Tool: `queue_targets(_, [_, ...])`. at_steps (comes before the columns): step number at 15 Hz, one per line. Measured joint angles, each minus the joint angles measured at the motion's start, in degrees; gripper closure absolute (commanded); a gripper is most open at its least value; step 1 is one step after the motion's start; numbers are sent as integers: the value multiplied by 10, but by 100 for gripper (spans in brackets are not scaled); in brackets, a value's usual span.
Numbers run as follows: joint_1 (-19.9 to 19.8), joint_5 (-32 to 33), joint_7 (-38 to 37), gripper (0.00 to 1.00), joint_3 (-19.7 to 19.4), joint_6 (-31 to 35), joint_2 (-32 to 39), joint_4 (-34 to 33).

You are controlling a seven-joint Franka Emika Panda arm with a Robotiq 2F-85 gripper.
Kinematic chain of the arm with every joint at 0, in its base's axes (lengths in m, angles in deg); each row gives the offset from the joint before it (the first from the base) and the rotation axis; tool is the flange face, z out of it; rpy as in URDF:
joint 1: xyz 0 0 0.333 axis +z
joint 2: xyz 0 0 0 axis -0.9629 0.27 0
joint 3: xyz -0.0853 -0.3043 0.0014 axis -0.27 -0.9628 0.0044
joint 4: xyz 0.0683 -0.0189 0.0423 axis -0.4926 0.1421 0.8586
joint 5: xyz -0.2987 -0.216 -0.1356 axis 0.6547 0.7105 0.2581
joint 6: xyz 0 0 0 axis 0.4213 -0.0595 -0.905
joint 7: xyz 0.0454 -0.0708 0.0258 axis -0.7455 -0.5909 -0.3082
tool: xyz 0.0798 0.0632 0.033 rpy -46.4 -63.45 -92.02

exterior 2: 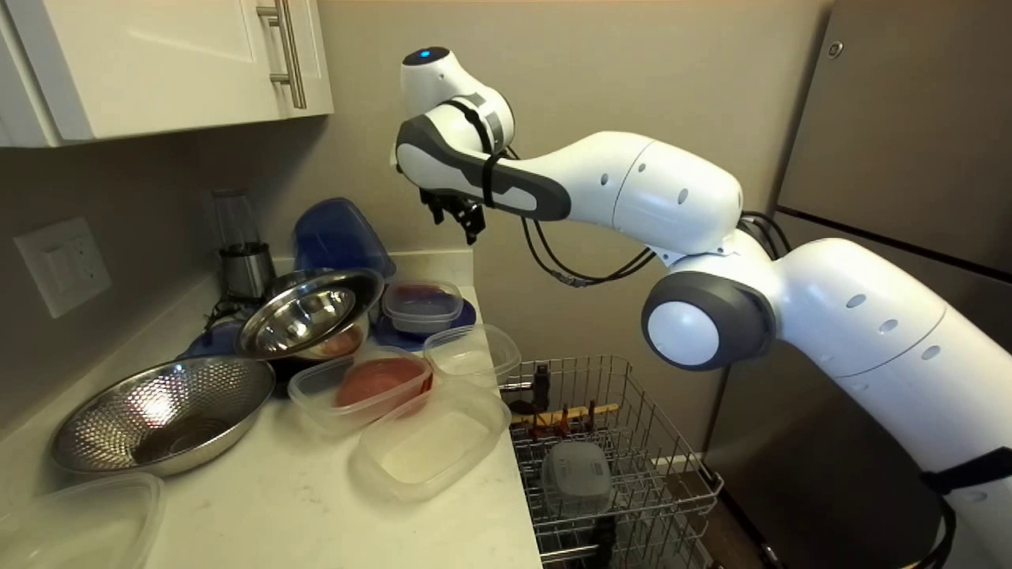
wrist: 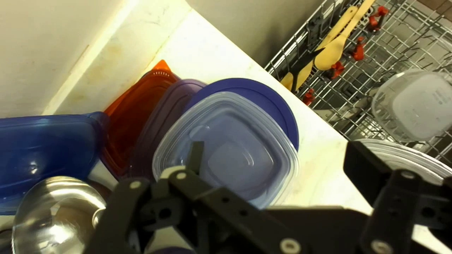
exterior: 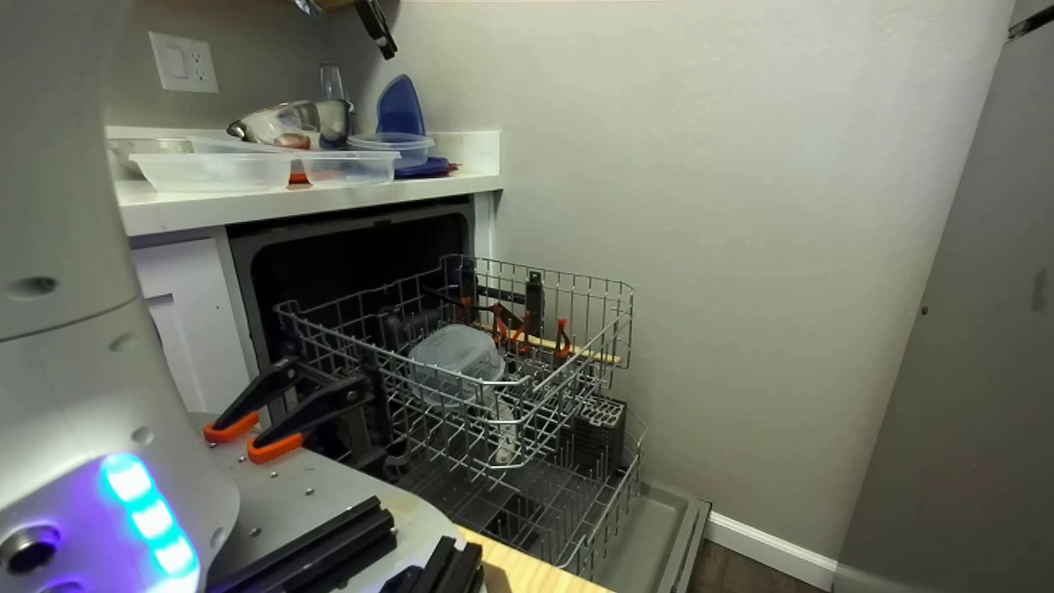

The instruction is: Take out the bowl from the dishwashing rack

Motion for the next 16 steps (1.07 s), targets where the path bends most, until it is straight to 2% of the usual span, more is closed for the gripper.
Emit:
queue_targets(8, [-24,-45,-7,0,30,-98,-44,0])
queue_targets(16, [-28,-49,-13,0,33,-103,-45,1])
